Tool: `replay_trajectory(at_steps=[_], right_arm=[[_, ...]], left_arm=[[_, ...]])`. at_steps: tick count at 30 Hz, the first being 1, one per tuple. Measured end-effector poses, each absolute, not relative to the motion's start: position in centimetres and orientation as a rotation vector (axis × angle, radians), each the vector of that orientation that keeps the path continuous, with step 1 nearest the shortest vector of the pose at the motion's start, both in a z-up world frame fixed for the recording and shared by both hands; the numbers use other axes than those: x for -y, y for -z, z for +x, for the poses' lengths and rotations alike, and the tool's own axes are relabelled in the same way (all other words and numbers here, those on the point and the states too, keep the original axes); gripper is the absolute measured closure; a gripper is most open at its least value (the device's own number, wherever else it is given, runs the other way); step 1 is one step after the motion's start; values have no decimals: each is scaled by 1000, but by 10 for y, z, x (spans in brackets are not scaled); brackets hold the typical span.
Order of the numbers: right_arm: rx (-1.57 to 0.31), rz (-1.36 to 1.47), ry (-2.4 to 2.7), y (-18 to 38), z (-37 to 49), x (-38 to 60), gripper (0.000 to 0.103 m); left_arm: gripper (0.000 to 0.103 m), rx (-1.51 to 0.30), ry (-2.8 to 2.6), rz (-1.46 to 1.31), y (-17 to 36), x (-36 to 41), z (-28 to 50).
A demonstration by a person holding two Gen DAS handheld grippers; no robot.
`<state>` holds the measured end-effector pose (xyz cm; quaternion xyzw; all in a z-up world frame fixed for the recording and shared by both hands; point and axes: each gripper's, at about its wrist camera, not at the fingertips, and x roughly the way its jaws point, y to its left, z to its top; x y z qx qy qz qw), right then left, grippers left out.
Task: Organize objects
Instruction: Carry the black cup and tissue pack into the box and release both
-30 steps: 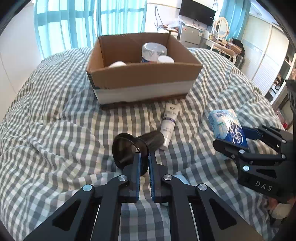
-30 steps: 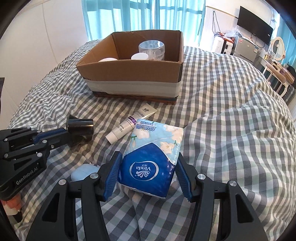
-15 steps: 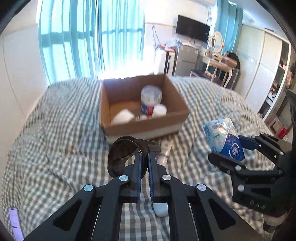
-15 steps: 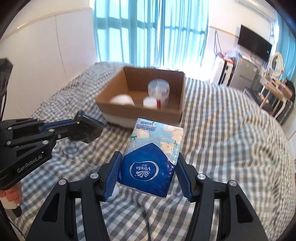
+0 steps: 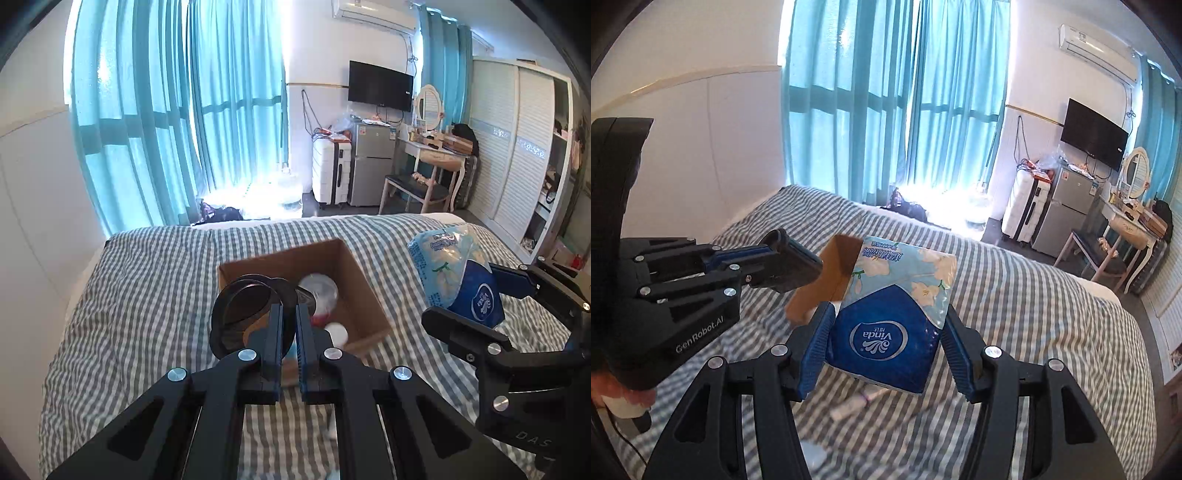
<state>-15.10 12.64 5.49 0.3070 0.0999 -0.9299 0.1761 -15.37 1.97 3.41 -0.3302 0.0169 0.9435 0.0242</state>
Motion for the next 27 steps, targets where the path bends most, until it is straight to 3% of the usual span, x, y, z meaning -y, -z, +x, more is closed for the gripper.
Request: replay_trajectory(at_steps=[13,23,27], right_arm=[[-200,1087,2592,33,-308,-116,46],[-121,1091,2597,71,-334,-133,44],[-81,1042,2614,58,-328,-137,33]], left_arm=[[97,-70,-2859,-1184,48,1,-271],[97,-91,-2825,-1224,98,-1,-306],[86,-91,-2821,-1216,93,-4,-301]])
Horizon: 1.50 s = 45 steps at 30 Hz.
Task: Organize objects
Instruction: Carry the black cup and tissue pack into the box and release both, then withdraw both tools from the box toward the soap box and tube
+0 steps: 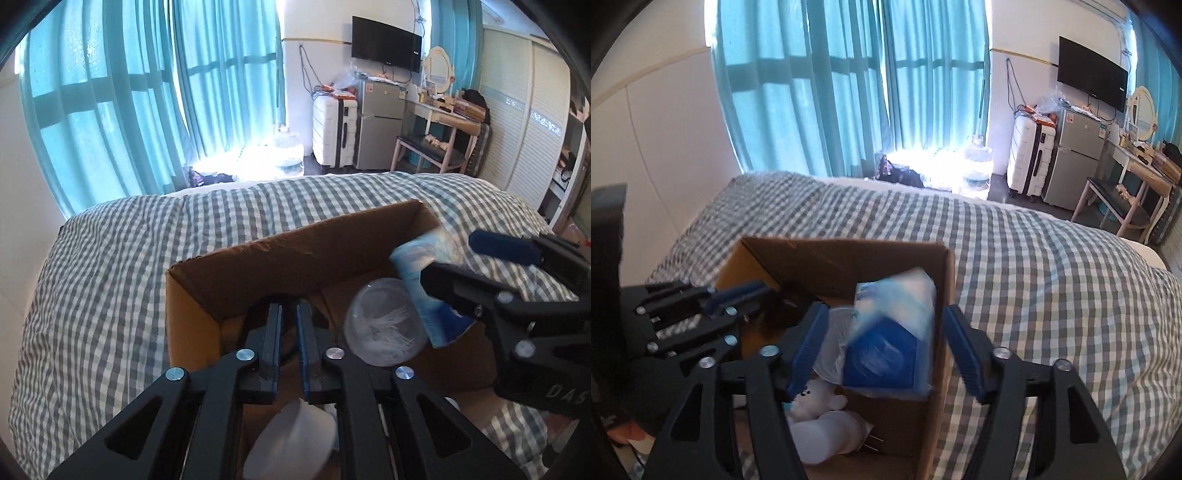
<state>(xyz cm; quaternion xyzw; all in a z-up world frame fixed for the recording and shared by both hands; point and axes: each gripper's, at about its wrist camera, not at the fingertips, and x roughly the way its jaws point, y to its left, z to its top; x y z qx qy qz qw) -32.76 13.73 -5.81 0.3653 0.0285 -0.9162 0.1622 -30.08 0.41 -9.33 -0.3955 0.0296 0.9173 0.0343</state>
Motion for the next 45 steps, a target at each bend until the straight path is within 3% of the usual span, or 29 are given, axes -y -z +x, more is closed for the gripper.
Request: replay_trajectory(at_steps=[1,4,6,8,14,20,26,35,45], right_arm=[[-72,1024,2628,51,-324,-140,33],[-42,1005,2640,30,-315,-142,29],[-47,991,2647,16,-303,-143,28],[-80,969,2668,-1,-288,-145,25],[-89,903,2709,-50,-233,-161,13],[-129,779,2726,-87,-167,-176,8],[-174,755,2737,-94,-110,-187,6],[-245,942,2692,-13,-75,-197,6],[-201,1215,2614,96,-87,-201,6]], left_arm=[[82,-100,-2818,-1218,91,-5,-296],[53,-147,-2846,-1217,79,-9,-286],[24,-136,-2868,-1196,67,-9,-273],[17,-99,-2895,-1158,52,-9,-257],[9,-77,-2944,-1122,5,-12,-215],[4,-76,-2966,-1059,-33,-19,-168],[3,-69,-3008,-1084,-36,-25,-124],[3,-4,-3020,-1161,13,-32,-75],[3,37,-2890,-1418,118,-60,-71]])
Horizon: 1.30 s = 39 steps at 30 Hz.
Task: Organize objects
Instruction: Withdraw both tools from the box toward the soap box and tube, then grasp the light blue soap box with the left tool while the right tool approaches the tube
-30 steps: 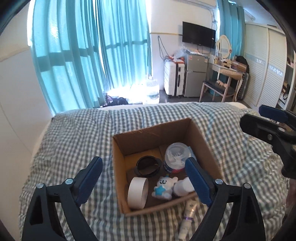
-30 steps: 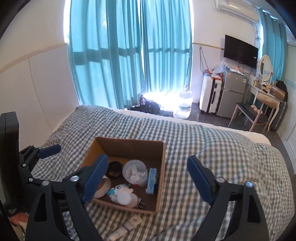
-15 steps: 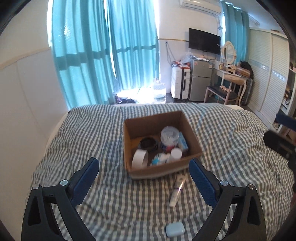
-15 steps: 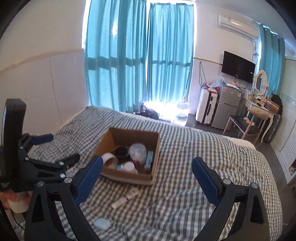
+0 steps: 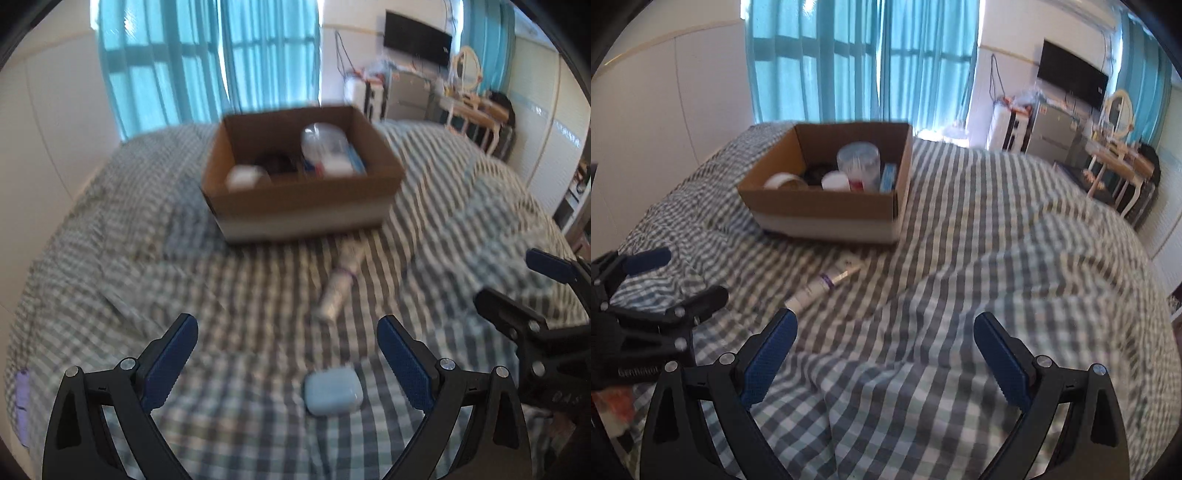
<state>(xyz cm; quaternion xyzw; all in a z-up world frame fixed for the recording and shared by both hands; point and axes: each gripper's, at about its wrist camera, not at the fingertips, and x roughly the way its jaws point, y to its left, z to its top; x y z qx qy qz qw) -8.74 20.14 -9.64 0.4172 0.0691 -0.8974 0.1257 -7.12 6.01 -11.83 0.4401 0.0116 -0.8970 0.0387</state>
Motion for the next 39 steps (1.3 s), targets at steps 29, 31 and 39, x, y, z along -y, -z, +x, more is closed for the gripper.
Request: replay_trajectory(at_steps=[29,31,39], right_arm=[[-278,1333,2607,123,-92,-189,6],[-327,1326,2609,120,-92,-183,6],[-389,1293,2588,110,-109,-153,6]], left_arm=[[51,-236,2728,1673,172,-56,-56],[52,-269,2740,1653,163,-49,-54],[52,-357,2806,1580,126,-23,-72]])
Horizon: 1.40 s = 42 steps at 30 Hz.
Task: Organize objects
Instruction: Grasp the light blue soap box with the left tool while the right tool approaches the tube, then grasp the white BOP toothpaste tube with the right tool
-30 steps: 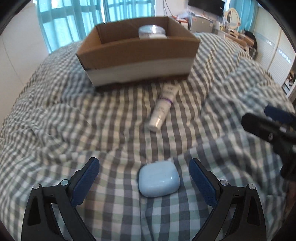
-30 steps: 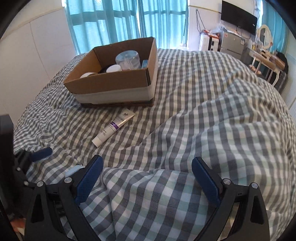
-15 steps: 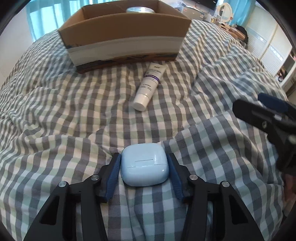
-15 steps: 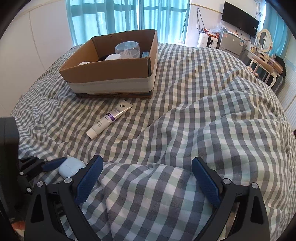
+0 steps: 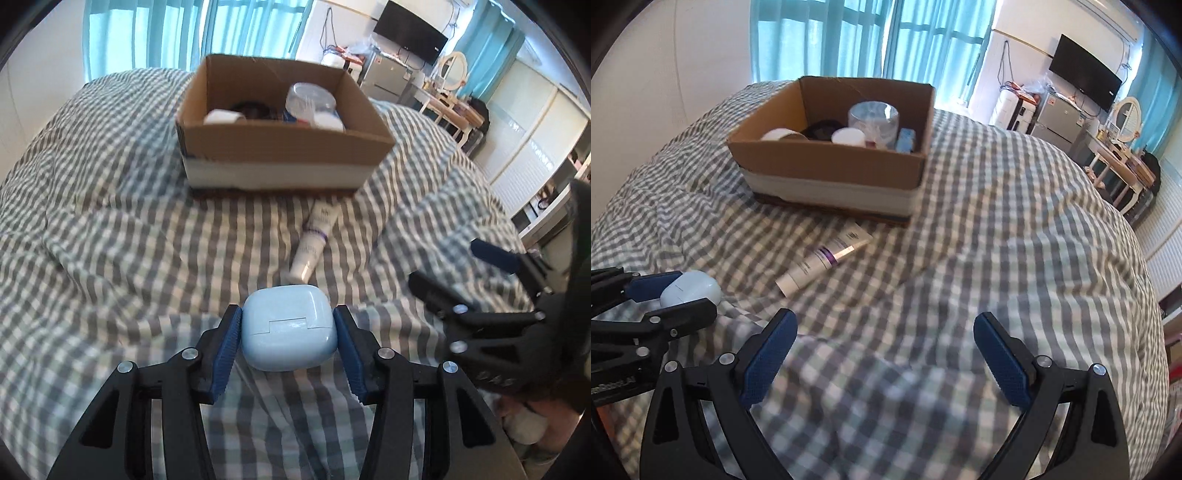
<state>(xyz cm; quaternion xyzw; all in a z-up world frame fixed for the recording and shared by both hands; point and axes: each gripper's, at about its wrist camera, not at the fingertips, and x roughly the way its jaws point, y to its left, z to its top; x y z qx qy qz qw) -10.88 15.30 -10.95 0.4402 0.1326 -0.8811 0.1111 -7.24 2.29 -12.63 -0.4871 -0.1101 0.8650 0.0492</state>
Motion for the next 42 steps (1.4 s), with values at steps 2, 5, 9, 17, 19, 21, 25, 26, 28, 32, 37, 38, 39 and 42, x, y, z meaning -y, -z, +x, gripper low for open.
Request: replay_trajectory(at_steps=[2,5,9,17,19,21,25,26,28,32,37,38,39,42], right_arm=[[-386,1286,2579,108,-117,-144,6],[-375,1288,2570,110,-128,-134,6],[-307,1316,2552,116,-145,-122,6],[-240,1392,2533,153,-175,-97,6],[-210,1429,2522,165,-184,-95,11],[-180,1454,2511,173,-190,-96,18],[-151,1503,2485,187,-204,-95,27],[-147,1517,2478,191,-206,-95,30],[-150,1537,2461,196,-207,-95,40],[-186,1520,2454,196,-202,-92,58],[-200,1512,2433,193,-186,-94,70],[-197,1512,2427,192,-182,-95,72],[-194,1512,2420,190,-179,-96,74],[-178,1506,2411,184,-166,-100,78]], left_arm=[[52,340,-2650,-1452,116,-15,-73],[52,330,-2692,-1403,102,-1,-78],[52,237,-2800,-1425,107,15,-101],[51,173,-2912,-1462,149,44,-128],[52,200,-2900,-1470,158,48,-130],[52,222,-2888,-1480,165,51,-131],[51,237,-2863,-1488,173,51,-132],[51,240,-2853,-1496,176,50,-133],[51,241,-2843,-1508,179,50,-134],[51,244,-2833,-1526,182,49,-136],[51,232,-2829,-1545,185,46,-132],[51,220,-2827,-1555,186,44,-132],[51,215,-2828,-1557,187,44,-131],[51,224,-2832,-1562,184,42,-125]])
